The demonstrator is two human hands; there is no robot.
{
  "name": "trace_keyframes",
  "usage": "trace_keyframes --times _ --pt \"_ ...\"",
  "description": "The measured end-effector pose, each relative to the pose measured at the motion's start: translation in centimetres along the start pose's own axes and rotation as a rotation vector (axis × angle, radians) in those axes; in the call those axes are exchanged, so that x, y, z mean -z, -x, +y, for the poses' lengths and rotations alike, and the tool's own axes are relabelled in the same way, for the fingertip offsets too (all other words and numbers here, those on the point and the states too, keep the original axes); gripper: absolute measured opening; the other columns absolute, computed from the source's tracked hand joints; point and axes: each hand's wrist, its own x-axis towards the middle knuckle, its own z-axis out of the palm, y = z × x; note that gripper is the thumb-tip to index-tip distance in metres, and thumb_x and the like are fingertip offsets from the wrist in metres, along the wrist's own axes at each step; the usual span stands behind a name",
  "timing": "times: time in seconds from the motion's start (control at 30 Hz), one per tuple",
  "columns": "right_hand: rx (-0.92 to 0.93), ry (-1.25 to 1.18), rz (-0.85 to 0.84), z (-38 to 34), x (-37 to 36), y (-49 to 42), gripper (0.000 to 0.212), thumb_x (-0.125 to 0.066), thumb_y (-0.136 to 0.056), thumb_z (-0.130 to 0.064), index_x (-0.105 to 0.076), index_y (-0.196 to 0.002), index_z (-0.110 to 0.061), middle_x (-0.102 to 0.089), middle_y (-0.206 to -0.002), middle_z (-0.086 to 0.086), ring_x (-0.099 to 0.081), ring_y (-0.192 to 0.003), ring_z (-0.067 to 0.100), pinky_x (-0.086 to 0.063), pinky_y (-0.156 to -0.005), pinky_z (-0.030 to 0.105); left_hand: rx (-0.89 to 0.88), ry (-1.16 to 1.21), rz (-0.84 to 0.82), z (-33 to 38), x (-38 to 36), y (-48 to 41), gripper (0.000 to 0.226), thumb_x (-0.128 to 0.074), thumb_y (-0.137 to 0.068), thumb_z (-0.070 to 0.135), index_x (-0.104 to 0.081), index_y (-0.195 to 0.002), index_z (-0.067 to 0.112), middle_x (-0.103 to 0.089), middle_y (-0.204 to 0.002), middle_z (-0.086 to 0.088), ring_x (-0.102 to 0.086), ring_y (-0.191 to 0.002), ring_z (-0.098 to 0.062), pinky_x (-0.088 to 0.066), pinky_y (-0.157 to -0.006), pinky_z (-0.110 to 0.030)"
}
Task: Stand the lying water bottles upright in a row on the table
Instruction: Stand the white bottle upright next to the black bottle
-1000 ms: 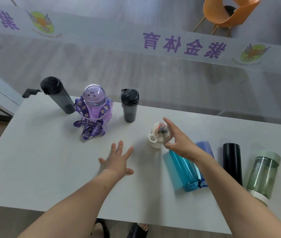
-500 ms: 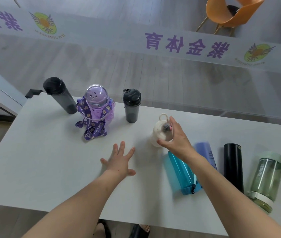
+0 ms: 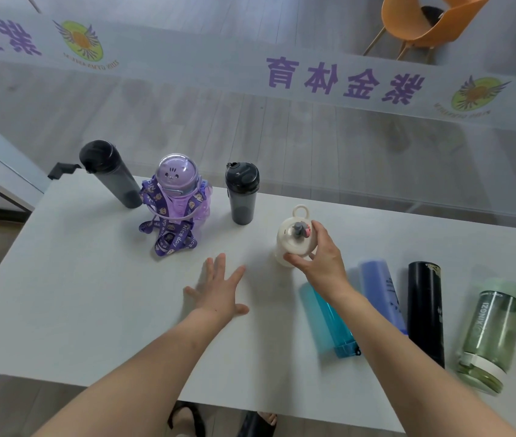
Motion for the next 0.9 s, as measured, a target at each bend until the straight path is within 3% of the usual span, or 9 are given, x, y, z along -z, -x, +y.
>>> trace_keyframes --times 0.17,0.43,0.9 --pt "0.007 0.049 0.025 -0.9 0.3 -3.5 0.059 -0.084 -0.074 -0.030 -0.051 -0.122 -0.023 -0.064 -0.115 -0.001 -0.060 -0.102 0.024 -0.053 -0.091 0.047 0.022 0.058 -0.085 0.2 0.6 -1.2 0.114 -0.080 -0.079 0.059 0.005 -0.155 0.060 0.028 -0.166 0.005 0.022 -0.155 -0.028 -0.035 -0.100 -0.077" --pt "0.011 0.041 0.012 -1.8 0.1 -7.2 0.061 -0.084 -0.075 -0.025 -0.052 -0.127 -0.026 -0.063 -0.119 -0.002 -0.060 -0.105 0.024 -0.050 -0.089 0.038 0.027 0.038 -0.090 0.5 0.1 -1.4 0.116 -0.081 -0.080 0.057 0.008 -0.154 0.060 0.032 -0.166 0.002 0.025 -0.154 -0.030 -0.034 -0.099 -0.079" --pt "0.089 0.142 0.040 -1.7 0.8 -6.9 0.056 -0.086 -0.073 -0.028 -0.055 -0.119 -0.021 -0.063 -0.108 -0.003 -0.058 -0.098 0.025 -0.049 -0.084 0.038 0.033 0.057 -0.105 0.6 0.4 -1.2 0.115 -0.081 -0.082 0.053 0.008 -0.155 0.060 0.034 -0.166 0.002 0.027 -0.154 -0.029 -0.033 -0.100 -0.079"
